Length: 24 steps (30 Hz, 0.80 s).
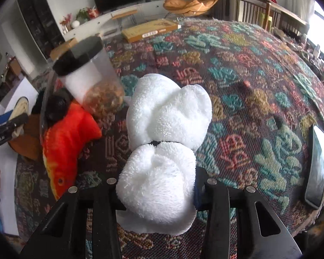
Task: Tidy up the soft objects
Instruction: 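Carry both towels over the white box and open both tools inside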
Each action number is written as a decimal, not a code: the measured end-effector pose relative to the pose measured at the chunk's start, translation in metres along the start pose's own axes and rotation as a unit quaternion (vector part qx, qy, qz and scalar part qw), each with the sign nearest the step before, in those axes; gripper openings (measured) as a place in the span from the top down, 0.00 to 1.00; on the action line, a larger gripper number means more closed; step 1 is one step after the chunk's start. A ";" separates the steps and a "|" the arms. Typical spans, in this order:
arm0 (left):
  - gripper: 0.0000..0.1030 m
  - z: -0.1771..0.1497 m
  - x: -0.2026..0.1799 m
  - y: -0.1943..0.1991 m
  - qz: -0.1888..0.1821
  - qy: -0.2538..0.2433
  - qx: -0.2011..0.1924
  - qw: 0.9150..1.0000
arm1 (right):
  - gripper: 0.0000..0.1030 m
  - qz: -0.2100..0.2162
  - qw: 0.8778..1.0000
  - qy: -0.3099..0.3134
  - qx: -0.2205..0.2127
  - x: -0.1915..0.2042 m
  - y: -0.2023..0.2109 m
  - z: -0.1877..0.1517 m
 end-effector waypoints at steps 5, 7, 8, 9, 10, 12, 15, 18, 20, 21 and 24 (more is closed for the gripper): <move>0.30 0.019 0.005 0.027 -0.050 0.035 -0.026 0.998 | 0.58 0.010 0.999 -0.006 -0.051 0.015 0.024 0.059; 0.30 0.023 0.009 0.037 -0.063 0.045 -0.035 0.996 | 0.58 0.005 0.998 0.004 -0.057 0.026 0.025 0.072; 0.30 0.023 0.010 0.040 -0.065 0.048 -0.037 0.996 | 0.58 0.002 0.998 0.009 -0.058 0.030 0.024 0.076; 0.30 0.022 0.013 0.042 -0.066 0.051 -0.037 0.996 | 0.58 -0.001 0.998 0.012 -0.057 0.036 0.022 0.078; 0.30 0.020 0.017 0.044 -0.067 0.055 -0.037 0.996 | 0.58 -0.003 0.998 0.016 -0.054 0.041 0.019 0.079; 0.30 0.012 0.025 0.052 -0.076 0.064 -0.036 0.994 | 0.58 -0.008 0.998 0.021 -0.053 0.051 0.018 0.079; 0.30 -0.001 0.047 0.076 -0.082 0.076 -0.049 0.993 | 0.58 0.010 0.995 0.055 -0.081 0.086 0.041 0.077; 0.30 -0.020 0.082 0.107 -0.068 0.088 -0.061 0.992 | 0.57 0.037 0.988 0.109 -0.101 0.137 0.066 0.068; 0.30 -0.037 0.113 0.124 -0.049 0.100 -0.063 0.992 | 0.57 0.075 0.983 0.131 -0.101 0.178 0.080 0.060; 0.30 -0.047 0.131 0.133 -0.034 0.108 -0.062 0.992 | 0.57 0.097 0.980 0.140 -0.100 0.200 0.086 0.055; 0.30 -0.083 0.182 0.152 0.023 0.127 -0.049 0.990 | 0.57 0.166 0.967 0.172 -0.090 0.270 0.106 0.037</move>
Point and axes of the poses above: each gripper's, at about its wrist camera, not at the fingertips, and y roughly against the way its jaws point, x to its left, z to its top, the point moved 8 cm from there along -y, roughly the way its jaws point, and after that the axes turned 2 degrees about x, right-handed, at the moved point
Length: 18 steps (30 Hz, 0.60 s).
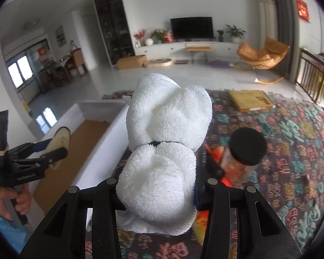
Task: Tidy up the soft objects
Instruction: 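Carry both towels over the white box and open both tools inside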
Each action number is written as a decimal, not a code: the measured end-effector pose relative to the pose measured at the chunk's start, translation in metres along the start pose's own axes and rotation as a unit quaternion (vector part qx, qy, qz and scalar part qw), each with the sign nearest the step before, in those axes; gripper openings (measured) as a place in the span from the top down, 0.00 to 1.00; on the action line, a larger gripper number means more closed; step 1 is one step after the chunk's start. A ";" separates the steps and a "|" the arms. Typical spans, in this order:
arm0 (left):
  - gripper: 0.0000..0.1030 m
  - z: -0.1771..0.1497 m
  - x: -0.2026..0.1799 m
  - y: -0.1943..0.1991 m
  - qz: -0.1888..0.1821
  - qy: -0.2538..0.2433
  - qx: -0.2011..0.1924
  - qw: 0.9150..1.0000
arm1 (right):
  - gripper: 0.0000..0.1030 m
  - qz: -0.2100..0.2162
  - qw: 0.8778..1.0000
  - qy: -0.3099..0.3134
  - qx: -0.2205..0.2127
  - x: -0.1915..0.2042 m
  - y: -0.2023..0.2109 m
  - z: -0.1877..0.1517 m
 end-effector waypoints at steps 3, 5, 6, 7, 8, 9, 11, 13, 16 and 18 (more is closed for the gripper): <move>0.29 -0.025 0.052 0.014 0.051 0.017 0.010 0.999 | 0.57 0.084 0.996 0.017 0.016 0.076 -0.007 0.003; 0.25 -0.043 0.080 0.019 0.073 0.039 0.020 0.996 | 0.56 0.138 0.990 0.019 0.034 0.122 -0.015 0.003; 0.16 -0.051 0.093 0.020 0.083 0.052 0.027 0.995 | 0.56 0.163 0.986 0.017 0.044 0.141 -0.021 0.001; 0.11 -0.061 0.103 0.020 0.094 0.066 0.031 0.993 | 0.50 0.187 0.981 0.013 0.054 0.160 -0.028 0.000; 0.01 -0.069 0.112 0.020 0.103 0.079 0.032 0.991 | 0.41 0.216 0.974 0.009 0.064 0.178 -0.036 -0.004; 0.00 -0.075 0.120 0.022 0.112 0.093 0.031 0.989 | 0.33 0.244 0.966 0.005 0.080 0.193 -0.046 -0.008; 0.00 -0.088 0.133 0.023 0.134 0.112 0.038 0.984 | 0.26 0.268 0.957 -0.009 0.112 0.206 -0.063 -0.018; 0.00 -0.096 0.138 0.023 0.145 0.122 0.037 0.981 | 0.26 0.262 0.959 -0.010 0.109 0.195 -0.067 -0.028; 0.00 -0.100 0.131 0.028 0.127 0.145 0.012 0.981 | 0.26 0.197 0.977 0.003 0.083 0.148 -0.067 -0.049; 0.00 -0.099 0.111 0.029 0.100 0.152 -0.005 0.983 | 0.26 0.132 0.989 0.015 0.065 0.104 -0.063 -0.071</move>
Point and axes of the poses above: each gripper's, at about its wrist camera, not at the fingertips, and y roughly against the way its jaws point, x to its left, z to its top, the point moved 8 cm from there along -y, roughly the way its jaws point, and after that the axes turned 2 degrees about x, right-handed, at the moved point
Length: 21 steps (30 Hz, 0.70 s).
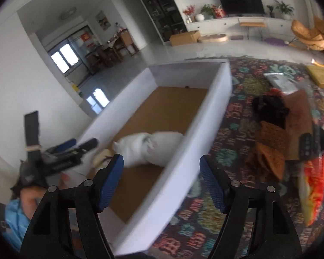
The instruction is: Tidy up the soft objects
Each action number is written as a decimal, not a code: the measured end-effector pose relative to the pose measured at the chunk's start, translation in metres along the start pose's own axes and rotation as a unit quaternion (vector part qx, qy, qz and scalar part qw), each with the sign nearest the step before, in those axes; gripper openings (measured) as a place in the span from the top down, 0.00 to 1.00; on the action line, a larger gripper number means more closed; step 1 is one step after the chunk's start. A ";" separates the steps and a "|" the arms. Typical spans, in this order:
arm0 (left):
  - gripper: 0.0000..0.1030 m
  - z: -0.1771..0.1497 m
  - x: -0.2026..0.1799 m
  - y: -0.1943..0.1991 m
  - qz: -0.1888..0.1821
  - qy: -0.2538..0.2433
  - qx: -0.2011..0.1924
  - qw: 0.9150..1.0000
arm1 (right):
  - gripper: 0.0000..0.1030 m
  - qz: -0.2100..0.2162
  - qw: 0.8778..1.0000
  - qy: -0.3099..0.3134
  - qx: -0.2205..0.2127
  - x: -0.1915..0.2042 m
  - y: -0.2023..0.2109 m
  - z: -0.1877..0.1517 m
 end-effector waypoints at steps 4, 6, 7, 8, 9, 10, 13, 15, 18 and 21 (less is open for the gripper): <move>0.00 -0.017 -0.081 0.008 -0.110 -0.023 0.007 0.994 | 0.26 -0.170 0.985 -0.025 -0.028 -0.114 0.036 -0.056; 0.00 -0.034 -0.140 0.008 -0.166 -0.056 0.026 0.984 | 0.26 -0.243 0.967 -0.057 -0.052 -0.166 0.063 -0.077; 0.00 -0.046 -0.168 0.007 -0.189 -0.075 0.039 0.978 | 0.26 -0.279 0.956 -0.077 -0.056 -0.191 0.074 -0.086; 0.00 -0.061 -0.197 0.004 -0.205 -0.094 0.054 0.973 | 0.26 -0.310 0.944 -0.099 -0.053 -0.216 0.084 -0.094; 0.00 -0.067 -0.215 0.005 -0.162 -0.122 0.021 0.979 | 0.26 -0.333 0.933 -0.124 -0.049 -0.237 0.092 -0.103; 0.00 -0.074 -0.234 0.007 -0.124 -0.155 -0.016 0.980 | 0.26 -0.351 0.923 -0.150 -0.043 -0.259 0.097 -0.110; 0.00 -0.105 -0.286 -0.015 -0.122 -0.229 0.015 0.966 | 0.26 -0.379 0.903 -0.198 -0.034 -0.304 0.108 -0.125; 0.00 -0.119 -0.310 -0.023 -0.154 -0.226 0.037 0.961 | 0.26 -0.391 0.894 -0.214 -0.034 -0.325 0.114 -0.132; 0.00 -0.133 -0.327 -0.034 -0.165 -0.234 0.045 0.957 | 0.26 -0.394 0.884 -0.250 -0.034 -0.350 0.122 -0.144; 0.00 -0.133 -0.332 -0.069 -0.138 -0.232 0.059 0.961 | 0.25 -0.402 0.880 -0.251 -0.034 -0.369 0.120 -0.139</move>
Point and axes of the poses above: each gripper's, at about its wrist camera, not at the fingertips, and y roughly against the way its jaws point, x to its left, z to its top, the point moved 8 cm from there along -y, roughly the way its jaws point, and after that the axes turned 2 degrees about x, right-handed, at the moved point
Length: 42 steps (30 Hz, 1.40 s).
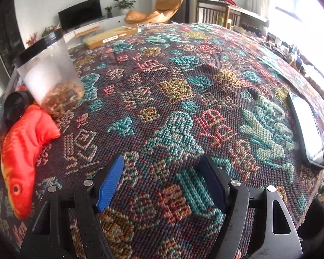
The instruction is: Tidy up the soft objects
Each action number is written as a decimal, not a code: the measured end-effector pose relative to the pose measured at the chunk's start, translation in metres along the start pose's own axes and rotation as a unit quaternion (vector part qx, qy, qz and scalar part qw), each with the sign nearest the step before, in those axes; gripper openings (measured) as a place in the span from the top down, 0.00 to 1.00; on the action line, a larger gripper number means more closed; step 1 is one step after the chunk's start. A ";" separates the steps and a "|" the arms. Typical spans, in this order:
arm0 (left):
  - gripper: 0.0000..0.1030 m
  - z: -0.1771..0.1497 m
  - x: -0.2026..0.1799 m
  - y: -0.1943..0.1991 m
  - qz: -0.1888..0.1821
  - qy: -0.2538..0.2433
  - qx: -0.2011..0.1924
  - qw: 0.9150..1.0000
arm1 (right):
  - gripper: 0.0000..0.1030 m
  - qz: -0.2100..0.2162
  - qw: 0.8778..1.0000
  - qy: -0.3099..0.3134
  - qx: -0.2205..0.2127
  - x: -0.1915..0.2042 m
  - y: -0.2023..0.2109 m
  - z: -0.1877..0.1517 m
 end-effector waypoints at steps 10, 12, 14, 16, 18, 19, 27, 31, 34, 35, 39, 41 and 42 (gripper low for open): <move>0.00 0.022 0.028 -0.052 0.033 0.032 0.028 0.999 | 0.11 -0.006 1.000 -0.004 0.012 0.002 -0.027 0.028; 0.00 0.023 0.029 -0.052 0.030 0.035 0.028 0.999 | 0.11 -0.005 1.000 -0.004 0.012 0.001 -0.028 0.028; 0.00 0.025 0.028 -0.053 0.031 0.034 0.028 0.999 | 0.11 -0.004 1.000 -0.006 0.012 0.001 -0.028 0.028; 0.00 0.023 0.029 -0.053 0.030 0.035 0.027 0.999 | 0.11 -0.004 1.000 -0.005 0.012 0.001 -0.028 0.028; 0.00 0.023 0.029 -0.053 0.030 0.035 0.027 0.999 | 0.11 -0.004 1.000 -0.005 0.012 0.001 -0.028 0.028; 0.00 0.023 0.029 -0.053 0.030 0.035 0.028 0.999 | 0.11 -0.004 1.000 -0.005 0.012 0.001 -0.028 0.028; 0.00 0.024 0.029 -0.053 0.030 0.035 0.027 0.999 | 0.11 -0.004 1.000 -0.005 0.012 0.001 -0.027 0.028; 0.00 0.023 0.029 -0.053 0.030 0.035 0.027 0.999 | 0.11 -0.004 1.000 -0.005 0.012 0.001 -0.027 0.028; 0.00 0.023 0.029 -0.053 0.030 0.035 0.027 0.999 | 0.11 -0.004 1.000 -0.005 0.012 0.001 -0.028 0.028; 0.00 0.024 0.029 -0.053 0.030 0.035 0.027 0.999 | 0.11 -0.004 1.000 -0.005 0.012 0.001 -0.027 0.028; 0.00 0.023 0.029 -0.053 0.030 0.035 0.027 0.999 | 0.11 -0.004 1.000 -0.005 0.012 0.001 -0.027 0.028; 0.00 0.023 0.029 -0.053 0.030 0.035 0.027 0.999 | 0.11 -0.004 1.000 -0.005 0.012 0.001 -0.027 0.028; 0.00 0.024 0.029 -0.053 0.030 0.035 0.027 0.999 | 0.11 -0.004 1.000 -0.005 0.012 0.001 -0.027 0.028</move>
Point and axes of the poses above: each gripper's, at about its wrist camera, not at the fingertips, and y roughly against the way its jaws point, x to its left, z to its top, the point moved 8 cm from there along -y, roughly the way its jaws point, and after that the axes turned 2 degrees about x, right-handed, at the moved point
